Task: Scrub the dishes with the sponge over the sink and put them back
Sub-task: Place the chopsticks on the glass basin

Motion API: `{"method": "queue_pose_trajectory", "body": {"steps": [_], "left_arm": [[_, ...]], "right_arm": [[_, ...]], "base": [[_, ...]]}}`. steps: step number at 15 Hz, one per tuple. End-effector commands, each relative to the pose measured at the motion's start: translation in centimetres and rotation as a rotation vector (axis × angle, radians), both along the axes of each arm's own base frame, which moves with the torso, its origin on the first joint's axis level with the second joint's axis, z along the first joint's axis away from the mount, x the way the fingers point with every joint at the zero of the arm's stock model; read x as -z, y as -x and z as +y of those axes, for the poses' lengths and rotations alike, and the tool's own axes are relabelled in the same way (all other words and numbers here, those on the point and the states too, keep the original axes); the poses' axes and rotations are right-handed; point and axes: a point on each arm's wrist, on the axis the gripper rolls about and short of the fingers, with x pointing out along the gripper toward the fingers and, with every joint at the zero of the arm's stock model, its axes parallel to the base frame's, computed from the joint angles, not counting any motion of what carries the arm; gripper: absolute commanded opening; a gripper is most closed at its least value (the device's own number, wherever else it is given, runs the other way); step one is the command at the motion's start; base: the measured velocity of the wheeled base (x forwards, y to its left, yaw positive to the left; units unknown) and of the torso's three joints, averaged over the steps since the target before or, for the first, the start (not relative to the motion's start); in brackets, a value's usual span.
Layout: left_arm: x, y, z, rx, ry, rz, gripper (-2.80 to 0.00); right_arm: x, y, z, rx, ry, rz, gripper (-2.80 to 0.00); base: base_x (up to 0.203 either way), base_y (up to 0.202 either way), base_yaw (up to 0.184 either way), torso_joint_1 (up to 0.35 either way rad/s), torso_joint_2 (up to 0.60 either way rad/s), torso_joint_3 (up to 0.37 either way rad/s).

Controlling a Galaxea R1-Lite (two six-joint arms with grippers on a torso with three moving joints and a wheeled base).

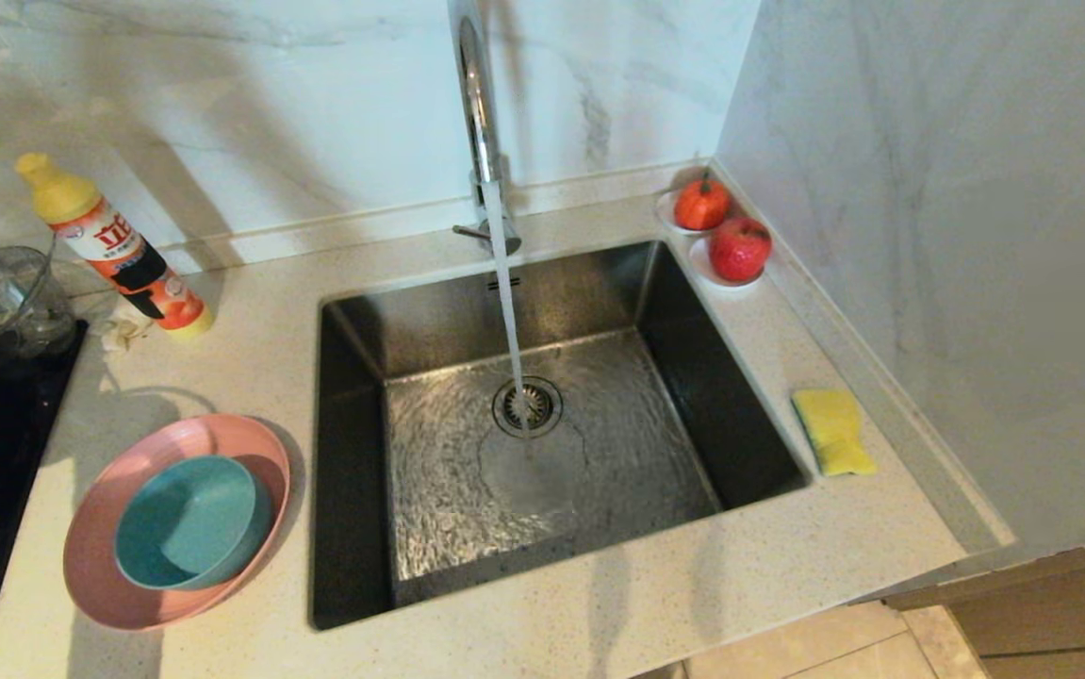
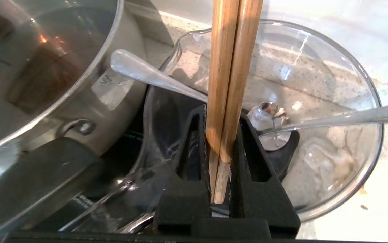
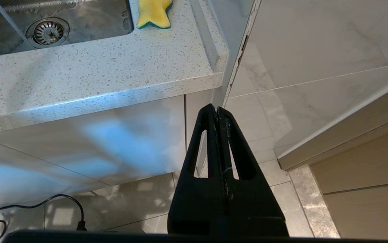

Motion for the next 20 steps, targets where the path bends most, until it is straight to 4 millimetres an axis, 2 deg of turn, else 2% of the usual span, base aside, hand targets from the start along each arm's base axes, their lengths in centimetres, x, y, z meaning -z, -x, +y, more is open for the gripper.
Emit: {"method": "queue_pose_trajectory", "body": {"steps": [1, 5, 11, 18, 19, 20], "left_arm": [[0.3, -0.7, 0.2, -0.002, 0.012, -0.011, -2.80], [-0.2, -1.9, 0.7, -0.026, 0.012, -0.061, -2.80], [1.9, -3.0, 0.1, -0.033, 0.052, -0.006, -2.80], [2.2, -3.3, 0.2, -0.051, 0.051, 0.001, -2.80], [2.3, -3.4, 0.1, -0.061, 0.051, 0.005, 0.00], [2.1, -3.4, -0.1, -0.063, 0.047, 0.002, 0.00]], "right_arm": [[0.0, 0.0, 0.0, 0.000, 0.000, -0.001, -2.80], [0.0, 0.0, 0.0, 0.000, 0.000, -0.001, -2.80], [0.0, 0.0, 0.0, 0.000, 0.000, -0.001, -2.80], [0.0, 0.0, 0.0, 0.000, 0.000, 0.000, -2.80], [0.0, 0.0, 0.0, 0.000, 0.000, -0.001, -2.80], [0.0, 0.0, 0.0, 0.000, 0.000, -0.001, -2.80]], "base": [[0.000, 0.000, 0.000, 0.000, 0.00, 0.000], [0.000, 0.000, 0.000, 0.000, 0.00, 0.000], [0.000, 0.000, 0.000, 0.000, 0.00, 0.000], [0.000, 0.000, 0.000, 0.000, 0.00, 0.000], [0.000, 0.000, 0.000, 0.000, 0.00, 0.000], [0.000, 0.000, 0.000, 0.000, 0.00, 0.000]]}}
